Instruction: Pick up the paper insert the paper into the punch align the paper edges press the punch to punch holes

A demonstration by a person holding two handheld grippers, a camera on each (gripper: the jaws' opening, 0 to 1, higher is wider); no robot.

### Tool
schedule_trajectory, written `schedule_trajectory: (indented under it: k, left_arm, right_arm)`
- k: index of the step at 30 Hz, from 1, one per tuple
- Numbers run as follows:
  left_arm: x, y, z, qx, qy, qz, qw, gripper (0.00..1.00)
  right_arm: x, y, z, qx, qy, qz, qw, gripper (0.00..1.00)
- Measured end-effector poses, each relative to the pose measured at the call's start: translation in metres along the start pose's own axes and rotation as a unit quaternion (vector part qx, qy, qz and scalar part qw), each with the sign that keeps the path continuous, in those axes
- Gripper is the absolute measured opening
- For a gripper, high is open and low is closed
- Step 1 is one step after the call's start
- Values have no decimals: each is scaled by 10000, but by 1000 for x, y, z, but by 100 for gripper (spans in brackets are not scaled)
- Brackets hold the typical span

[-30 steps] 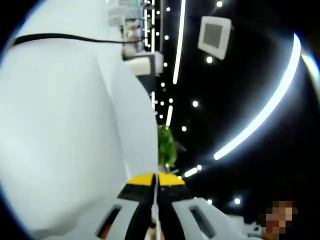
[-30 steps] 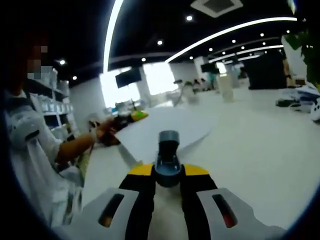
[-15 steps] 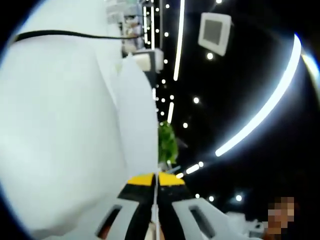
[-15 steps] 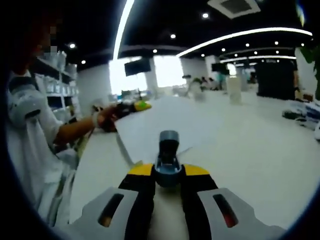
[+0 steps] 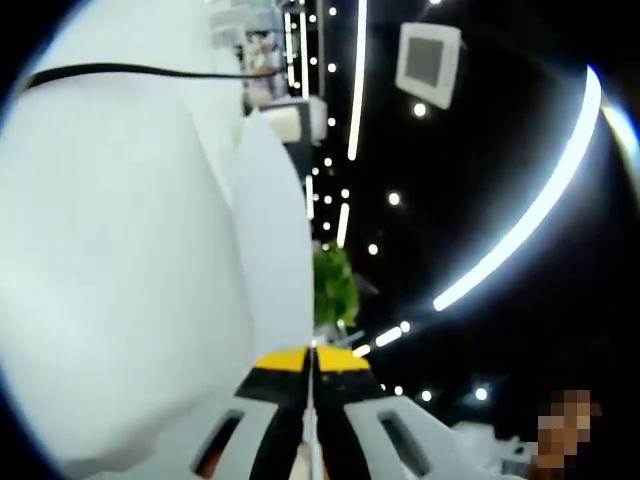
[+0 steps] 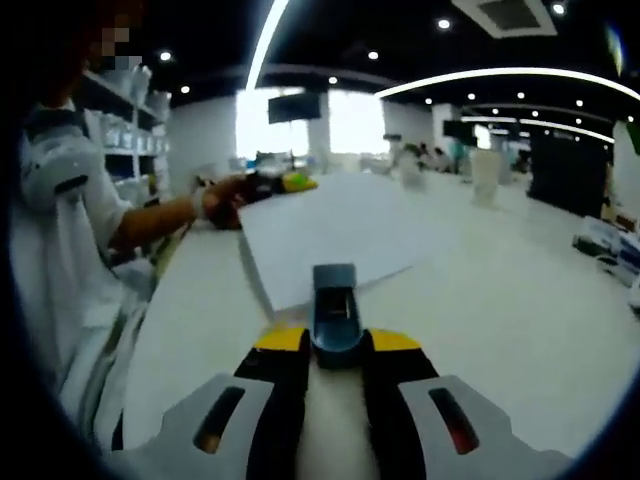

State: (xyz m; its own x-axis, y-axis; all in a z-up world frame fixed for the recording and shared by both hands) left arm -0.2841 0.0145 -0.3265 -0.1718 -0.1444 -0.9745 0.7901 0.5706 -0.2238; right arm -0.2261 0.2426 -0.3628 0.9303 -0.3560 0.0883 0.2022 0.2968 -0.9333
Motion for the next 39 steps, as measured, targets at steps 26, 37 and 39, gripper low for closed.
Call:
schedule_trajectory:
  k: [26, 37, 39]
  left_arm:
    - [6, 10, -4, 256, -780, -1469, 9857, 4]
    - [14, 26, -2, 872, -947, -1572, 9791, 4]
    - [14, 27, -1, 933, -964, -1667, 9768, 4]
  right_arm:
    - [3, 2, 7, -117, -103, 291, 9995, 21]
    - [8, 3, 7, -139, -197, 386, 9990, 21]
    - [7, 3, 8, -146, -193, 417, 9988, 21]
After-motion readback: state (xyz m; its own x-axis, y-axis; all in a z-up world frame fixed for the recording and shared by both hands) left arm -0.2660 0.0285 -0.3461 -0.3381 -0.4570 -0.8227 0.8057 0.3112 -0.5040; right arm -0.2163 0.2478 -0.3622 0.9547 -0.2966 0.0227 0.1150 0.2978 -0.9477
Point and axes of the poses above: the point that each gripper's makers call its tool centre point, and the gripper's own axes: z roughly backward along the fingers, x roughly to its left, y roughly out of its underside, the point moved 3 cm from there along z, roughly backward along the fingers, and after that the axes turned 7 degrees about -y, right-handed, at the moved point
